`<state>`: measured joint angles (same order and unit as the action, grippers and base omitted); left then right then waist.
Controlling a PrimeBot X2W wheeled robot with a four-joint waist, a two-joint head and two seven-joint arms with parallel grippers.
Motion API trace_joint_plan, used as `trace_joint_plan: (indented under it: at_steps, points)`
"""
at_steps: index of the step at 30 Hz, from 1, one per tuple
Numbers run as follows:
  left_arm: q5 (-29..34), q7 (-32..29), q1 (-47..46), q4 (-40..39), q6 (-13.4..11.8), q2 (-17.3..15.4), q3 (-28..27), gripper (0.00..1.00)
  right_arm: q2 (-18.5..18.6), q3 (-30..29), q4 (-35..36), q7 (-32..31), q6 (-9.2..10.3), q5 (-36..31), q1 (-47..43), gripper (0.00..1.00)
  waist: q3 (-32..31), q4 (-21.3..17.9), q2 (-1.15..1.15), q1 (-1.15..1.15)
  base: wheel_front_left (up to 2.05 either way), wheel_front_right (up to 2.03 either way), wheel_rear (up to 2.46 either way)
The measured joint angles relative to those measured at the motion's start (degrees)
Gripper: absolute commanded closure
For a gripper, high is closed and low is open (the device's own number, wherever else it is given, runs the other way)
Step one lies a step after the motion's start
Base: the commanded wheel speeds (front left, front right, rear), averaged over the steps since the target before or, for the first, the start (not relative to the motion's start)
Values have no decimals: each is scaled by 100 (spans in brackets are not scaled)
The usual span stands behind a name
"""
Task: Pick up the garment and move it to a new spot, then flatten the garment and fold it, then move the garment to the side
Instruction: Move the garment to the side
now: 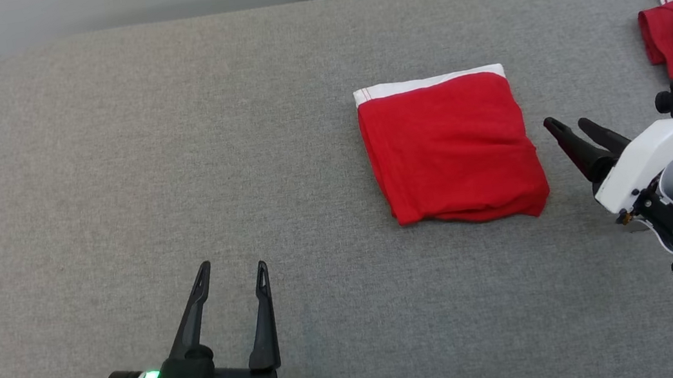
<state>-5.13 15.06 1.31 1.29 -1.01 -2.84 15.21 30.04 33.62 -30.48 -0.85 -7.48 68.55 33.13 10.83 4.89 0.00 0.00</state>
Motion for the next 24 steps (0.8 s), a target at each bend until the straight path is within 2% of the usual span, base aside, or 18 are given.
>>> trace_joint_plan:
  at_steps: [4,9,10,11,12,13,20,24]
  points:
    - [-83,0,-194,7,-21,0,123,0,197,196,-125,-183,0,224,255,0,281,114,0,0,0,0,0]
    - [-137,0,-389,25,-62,0,252,0,255,465,-181,-308,0,470,440,0,602,259,0,0,0,0,0]
    - [-140,0,-415,33,-76,0,272,0,255,505,-181,-343,0,520,465,9,648,282,0,0,0,0,0]
    - [-152,0,-442,37,-79,0,290,0,257,575,-171,-371,0,553,489,22,703,308,0,0,0,0,0]
    - [-159,0,-461,43,-89,0,308,0,261,646,-147,-403,0,582,505,81,754,333,0,0,0,0,0]
    - [-164,0,-471,45,-103,0,318,0,276,692,-111,-410,0,604,519,100,791,350,0,0,0,0,0]
    - [-155,0,-544,23,-129,0,297,0,723,946,311,-214,-2,755,625,100,943,328,0,0,0,0,0]
    - [-83,1,-621,-99,-69,0,274,0,1215,935,471,5,-1,695,906,100,1037,191,0,0,0,0,0]
